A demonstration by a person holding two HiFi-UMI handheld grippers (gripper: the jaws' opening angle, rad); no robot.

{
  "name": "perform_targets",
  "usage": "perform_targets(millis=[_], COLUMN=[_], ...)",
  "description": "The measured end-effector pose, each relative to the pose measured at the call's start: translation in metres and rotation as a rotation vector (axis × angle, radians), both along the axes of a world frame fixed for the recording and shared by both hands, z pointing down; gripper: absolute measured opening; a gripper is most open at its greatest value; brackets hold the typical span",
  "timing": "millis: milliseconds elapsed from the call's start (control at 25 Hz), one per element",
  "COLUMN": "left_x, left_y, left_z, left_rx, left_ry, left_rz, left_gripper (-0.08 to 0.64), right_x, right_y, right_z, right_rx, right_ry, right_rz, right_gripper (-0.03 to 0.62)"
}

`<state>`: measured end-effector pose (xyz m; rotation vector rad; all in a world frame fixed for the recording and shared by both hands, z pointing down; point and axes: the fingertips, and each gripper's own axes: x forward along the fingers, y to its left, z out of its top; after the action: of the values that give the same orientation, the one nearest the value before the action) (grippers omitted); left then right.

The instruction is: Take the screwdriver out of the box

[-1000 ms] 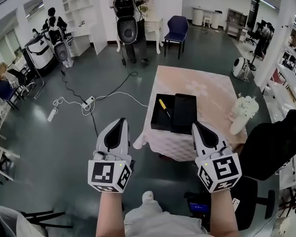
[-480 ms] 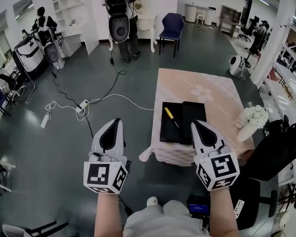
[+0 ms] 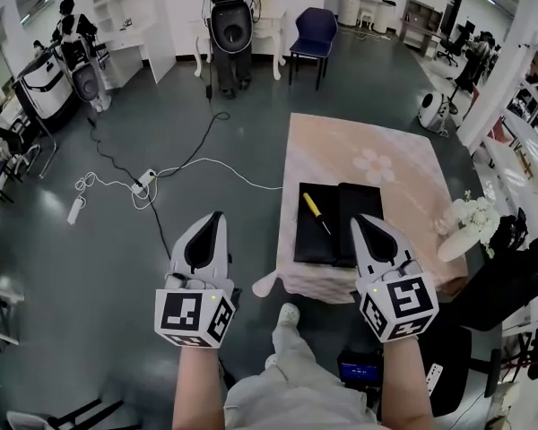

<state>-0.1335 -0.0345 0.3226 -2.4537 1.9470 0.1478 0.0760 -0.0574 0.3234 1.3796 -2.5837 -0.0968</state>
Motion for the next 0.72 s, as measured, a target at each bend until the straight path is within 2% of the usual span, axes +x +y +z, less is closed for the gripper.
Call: perform_targets(millis=[520,720], left_x=[0.007,0.012], left_y=[-0.114,-0.157], left_z=[0.002,0.004], left_rx=[-0.012,-0.030], left_ry=[-0.014,-0.012], left_rz=[0.040,0.043], left_gripper=[0.005,0.005], right_x=[0.005,0.006], right_y=[-0.106,-0.143], right_z=[0.009,0.015], right_rx=[-0.029,-0.049], right_ry=[-0.012,0.005], right_rz=[0.032,0.009], right_gripper=[0.006,0.008])
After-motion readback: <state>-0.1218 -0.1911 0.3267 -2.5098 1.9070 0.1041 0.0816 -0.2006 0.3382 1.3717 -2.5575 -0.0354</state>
